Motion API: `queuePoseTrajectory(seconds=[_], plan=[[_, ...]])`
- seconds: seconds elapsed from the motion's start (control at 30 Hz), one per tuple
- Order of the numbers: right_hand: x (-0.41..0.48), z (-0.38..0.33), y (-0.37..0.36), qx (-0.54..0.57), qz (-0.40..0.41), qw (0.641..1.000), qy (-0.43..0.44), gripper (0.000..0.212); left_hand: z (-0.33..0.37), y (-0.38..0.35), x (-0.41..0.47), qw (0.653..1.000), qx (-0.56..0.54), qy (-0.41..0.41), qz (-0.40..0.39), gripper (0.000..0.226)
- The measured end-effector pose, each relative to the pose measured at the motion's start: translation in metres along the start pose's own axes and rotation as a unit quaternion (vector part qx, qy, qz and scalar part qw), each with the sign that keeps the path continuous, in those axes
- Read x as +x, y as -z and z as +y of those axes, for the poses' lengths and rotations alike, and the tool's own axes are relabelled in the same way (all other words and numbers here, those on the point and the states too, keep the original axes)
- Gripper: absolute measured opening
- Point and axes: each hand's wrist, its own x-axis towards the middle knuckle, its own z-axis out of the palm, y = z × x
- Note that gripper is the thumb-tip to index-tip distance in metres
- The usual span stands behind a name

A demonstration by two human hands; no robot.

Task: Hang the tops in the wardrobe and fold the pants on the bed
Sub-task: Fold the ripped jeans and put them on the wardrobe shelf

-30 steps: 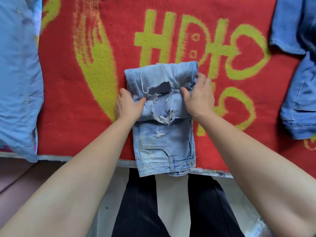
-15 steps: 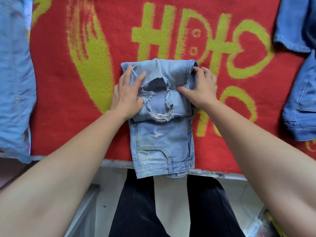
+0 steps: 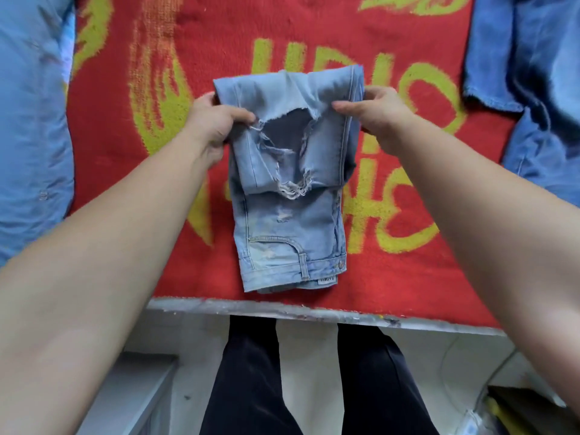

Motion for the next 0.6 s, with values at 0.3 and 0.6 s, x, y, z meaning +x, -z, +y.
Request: queuePoseTrajectory(seconds=[0.3,0.6], plan=[[-0.057,0.011,0.026,-0.236,0.096,0.943,0.216,0.039,-0.001,0.024,-0.052,0.883,0.372,-0.276,0.067,0.028],[-0.123,0.156,0.034,-0.487,-0.099,0.856,0.143,0.046,-0.165,0.059,-0.131,0.714,0.639,-0.275,-0.078,0.034]])
